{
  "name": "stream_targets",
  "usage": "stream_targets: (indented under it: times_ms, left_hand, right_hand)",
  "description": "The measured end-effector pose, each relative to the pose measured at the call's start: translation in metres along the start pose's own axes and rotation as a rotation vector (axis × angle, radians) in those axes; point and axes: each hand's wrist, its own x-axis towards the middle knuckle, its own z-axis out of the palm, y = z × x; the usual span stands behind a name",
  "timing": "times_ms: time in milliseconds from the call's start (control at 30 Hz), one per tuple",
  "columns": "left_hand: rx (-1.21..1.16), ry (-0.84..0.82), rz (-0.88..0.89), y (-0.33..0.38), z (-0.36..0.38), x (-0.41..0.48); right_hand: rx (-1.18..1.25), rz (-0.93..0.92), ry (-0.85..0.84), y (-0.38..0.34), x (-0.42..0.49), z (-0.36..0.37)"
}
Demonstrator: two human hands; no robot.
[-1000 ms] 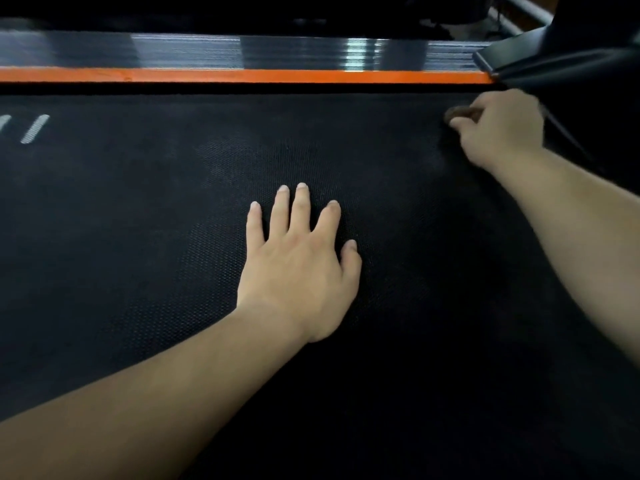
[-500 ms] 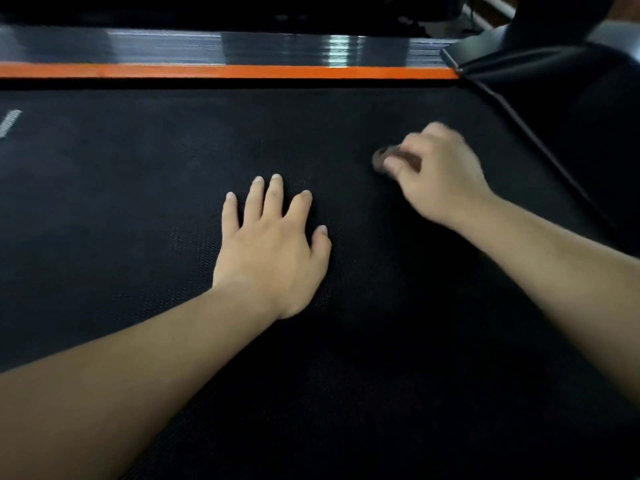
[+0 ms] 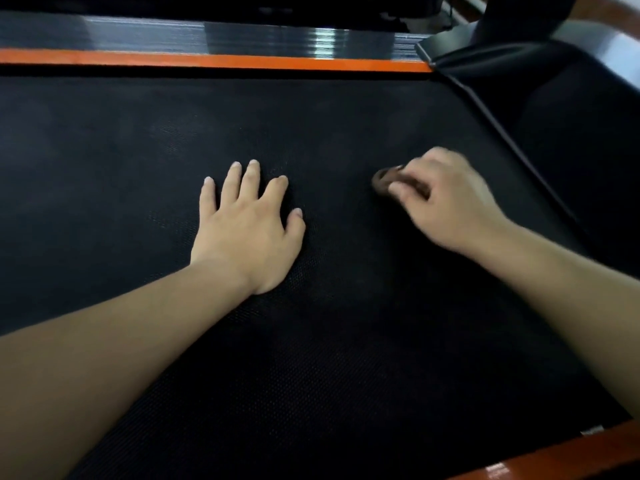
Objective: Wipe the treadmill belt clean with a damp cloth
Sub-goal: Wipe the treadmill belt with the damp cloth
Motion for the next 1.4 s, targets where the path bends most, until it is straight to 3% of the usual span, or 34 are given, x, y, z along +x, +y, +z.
stream_targets:
  times_ms: [100,133,333,367,500,533,667,733,800,900,1000,1067,1133,1167,1300,1333,1400]
  left_hand:
    - [0.001,0.003,0.004,0.0,0.001,0.0]
    - [0.0,0.004,0.004,0.0,0.001,0.0]
    - [0.009,0.023,0.002,0.0,0.002,0.0]
    - [0.006,0.021,0.004,0.0,0.002,0.0]
    - [-0.005,0.018,0.011,0.001,0.002,0.0]
    - [-0.004,0.019,0.007,0.001,0.002,0.0]
    - [-0.015,0.033,0.025,0.002,0.0,-0.001]
    - [-0.065,0.073,0.12,0.004,-0.004,-0.006]
    - [-0.119,0.096,0.195,0.012,-0.008,-0.008]
    - [-0.182,-0.035,0.055,0.044,-0.011,-0.008]
    - [-0.088,-0.138,-0.054,0.081,0.002,-0.007]
    - [-0.015,-0.097,-0.032,0.088,0.012,-0.008]
    - [-0.011,-0.063,-0.016,0.085,0.016,-0.009]
    - [-0.009,-0.052,-0.006,0.084,0.017,-0.009]
    - [0.008,-0.054,0.009,0.085,0.018,-0.008]
    - [0.013,-0.054,0.012,0.086,0.018,-0.008]
    - [0.03,-0.05,0.018,0.086,0.018,-0.008]
  right_hand:
    - [0.015,0.332,0.103,0.029,0.017,-0.002]
    - [0.01,0.36,0.112,0.022,0.013,-0.001]
    - [0.216,-0.095,-0.094,-0.046,-0.067,-0.012]
    - [0.185,-0.083,-0.077,-0.036,-0.064,-0.015]
    - [0.046,0.325,0.054,0.007,-0.039,-0.015]
    - [0.023,0.342,0.048,-0.001,-0.043,-0.013]
    - [0.23,0.005,-0.096,-0.059,-0.092,-0.022]
    - [0.219,-0.103,-0.157,-0.053,-0.098,-0.032]
    - [0.146,0.0,-0.095,-0.021,-0.083,-0.036]
    - [0.075,0.266,-0.027,0.008,-0.072,-0.039]
    - [0.114,0.149,-0.073,-0.026,-0.099,-0.041]
    - [0.225,0.033,-0.179,-0.044,-0.121,-0.048]
    - [0.218,-0.056,-0.174,-0.028,-0.116,-0.049]
    - [0.18,-0.049,-0.121,-0.013,-0.105,-0.047]
    - [0.046,0.349,0.034,0.044,-0.065,-0.031]
    - [0.04,0.361,0.035,0.039,-0.068,-0.027]
    - [0.108,0.212,-0.011,0.016,-0.085,-0.026]
